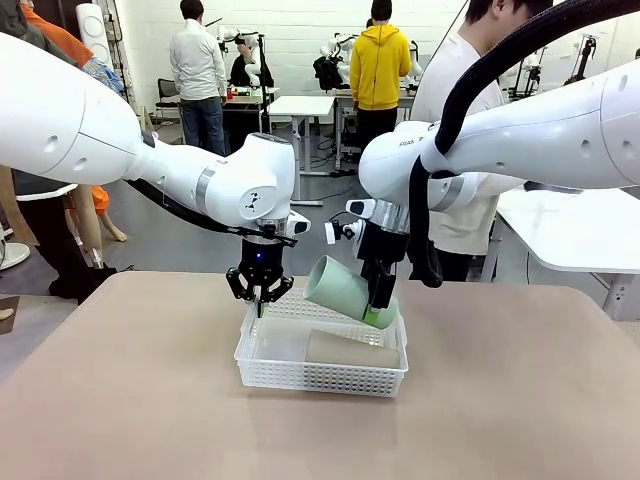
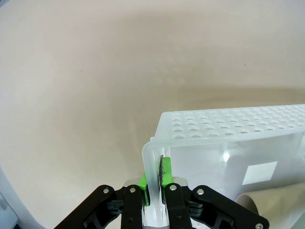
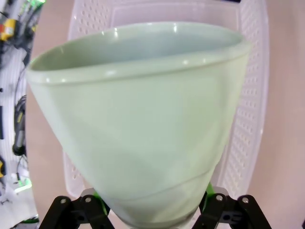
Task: Clean and organize the cups into the basket.
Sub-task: Pick up the Reusable plastic cup from the right side of the table and stack it inside the Organizing basket in the center of the table.
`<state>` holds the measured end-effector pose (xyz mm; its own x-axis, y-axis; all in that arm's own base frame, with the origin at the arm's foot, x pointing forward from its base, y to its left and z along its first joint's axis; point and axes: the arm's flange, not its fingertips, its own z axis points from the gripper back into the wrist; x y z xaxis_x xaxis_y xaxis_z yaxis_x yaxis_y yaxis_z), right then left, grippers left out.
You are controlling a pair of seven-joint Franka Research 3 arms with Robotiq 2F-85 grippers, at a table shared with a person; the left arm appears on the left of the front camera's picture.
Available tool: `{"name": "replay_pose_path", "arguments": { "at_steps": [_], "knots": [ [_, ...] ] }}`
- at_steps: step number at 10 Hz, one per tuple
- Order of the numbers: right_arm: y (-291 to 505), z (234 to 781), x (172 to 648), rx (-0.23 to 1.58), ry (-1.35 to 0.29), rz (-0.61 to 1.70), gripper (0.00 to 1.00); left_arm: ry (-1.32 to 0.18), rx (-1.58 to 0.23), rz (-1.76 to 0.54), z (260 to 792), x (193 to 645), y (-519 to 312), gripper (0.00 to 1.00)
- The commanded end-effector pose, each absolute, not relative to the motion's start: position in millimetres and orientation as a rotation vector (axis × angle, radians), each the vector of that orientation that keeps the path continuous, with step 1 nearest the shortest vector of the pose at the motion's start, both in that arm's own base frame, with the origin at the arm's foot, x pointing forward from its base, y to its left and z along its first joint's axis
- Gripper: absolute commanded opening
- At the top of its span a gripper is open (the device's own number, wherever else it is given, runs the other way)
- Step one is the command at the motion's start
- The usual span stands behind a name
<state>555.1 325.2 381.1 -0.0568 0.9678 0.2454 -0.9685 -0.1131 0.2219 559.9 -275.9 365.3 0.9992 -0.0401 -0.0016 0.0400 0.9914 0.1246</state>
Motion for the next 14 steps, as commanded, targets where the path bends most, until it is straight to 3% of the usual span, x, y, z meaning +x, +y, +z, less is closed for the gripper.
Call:
{"name": "replay_pose_path", "arguments": {
  "at_steps": [1,10,11,14],
  "knots": [
    [315.2,369.2,549.2,0.442,-0.043,1.669,0.80,-0.007,0.136,-0.043,365.6,560.3,-274.8,0.00],
    [321.0,323.2,555.4,0.469,-0.031,1.685,0.80,-0.007,0.136,-0.043,365.6,560.3,-274.8,0.00],
    [322.7,323.5,555.7,0.481,-0.034,1.684,1.00,-0.007,0.136,-0.043,365.6,560.3,-274.8,0.00],
    [322.2,331.3,554.0,0.489,-0.050,1.682,1.00,-0.007,0.136,-0.043,365.6,560.3,-274.8,0.00]
  ]
}}
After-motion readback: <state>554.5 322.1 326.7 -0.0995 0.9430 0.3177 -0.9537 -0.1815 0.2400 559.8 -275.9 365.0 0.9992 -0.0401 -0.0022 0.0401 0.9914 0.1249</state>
